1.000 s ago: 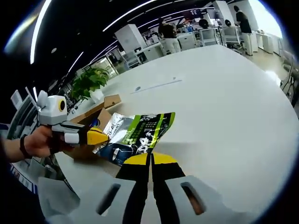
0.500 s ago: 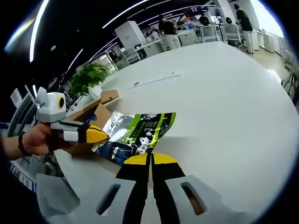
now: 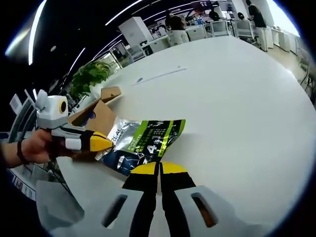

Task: Operate the shoe box by opening the lid, removing the specified soft item, and placing it in the target area until the item is outside and the box remains undamaged.

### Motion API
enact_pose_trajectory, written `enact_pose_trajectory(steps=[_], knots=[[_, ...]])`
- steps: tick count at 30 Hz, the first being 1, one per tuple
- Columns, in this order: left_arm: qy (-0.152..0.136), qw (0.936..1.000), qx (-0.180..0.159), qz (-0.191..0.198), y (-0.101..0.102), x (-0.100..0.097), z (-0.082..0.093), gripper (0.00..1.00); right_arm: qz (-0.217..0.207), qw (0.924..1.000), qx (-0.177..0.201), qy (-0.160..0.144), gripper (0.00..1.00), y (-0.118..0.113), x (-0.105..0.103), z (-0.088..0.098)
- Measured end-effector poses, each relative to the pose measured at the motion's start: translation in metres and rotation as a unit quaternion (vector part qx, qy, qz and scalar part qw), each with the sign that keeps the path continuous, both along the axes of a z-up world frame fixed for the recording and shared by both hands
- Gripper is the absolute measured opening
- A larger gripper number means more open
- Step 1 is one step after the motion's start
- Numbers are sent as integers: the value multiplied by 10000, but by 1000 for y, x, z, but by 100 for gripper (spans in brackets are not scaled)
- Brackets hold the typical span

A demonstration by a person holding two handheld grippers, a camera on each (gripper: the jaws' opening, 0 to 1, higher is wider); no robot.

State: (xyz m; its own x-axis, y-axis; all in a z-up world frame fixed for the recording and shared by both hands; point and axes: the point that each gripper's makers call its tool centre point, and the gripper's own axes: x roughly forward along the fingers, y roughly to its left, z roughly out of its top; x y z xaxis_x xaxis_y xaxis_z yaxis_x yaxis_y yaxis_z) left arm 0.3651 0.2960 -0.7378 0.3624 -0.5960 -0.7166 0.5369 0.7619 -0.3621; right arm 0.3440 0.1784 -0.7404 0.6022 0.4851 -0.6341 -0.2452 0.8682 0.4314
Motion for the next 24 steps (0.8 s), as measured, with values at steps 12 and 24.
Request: enact_pose_trajectory(steps=[12,24], knots=[[-74,9989,387,-264,-9,4,-12,1,-56,9998,15,190,0,-8,3,-17],[-14,9979,632,-151,-7,13,-23,2,-37,9996,11,276,0,-10,16,-24]])
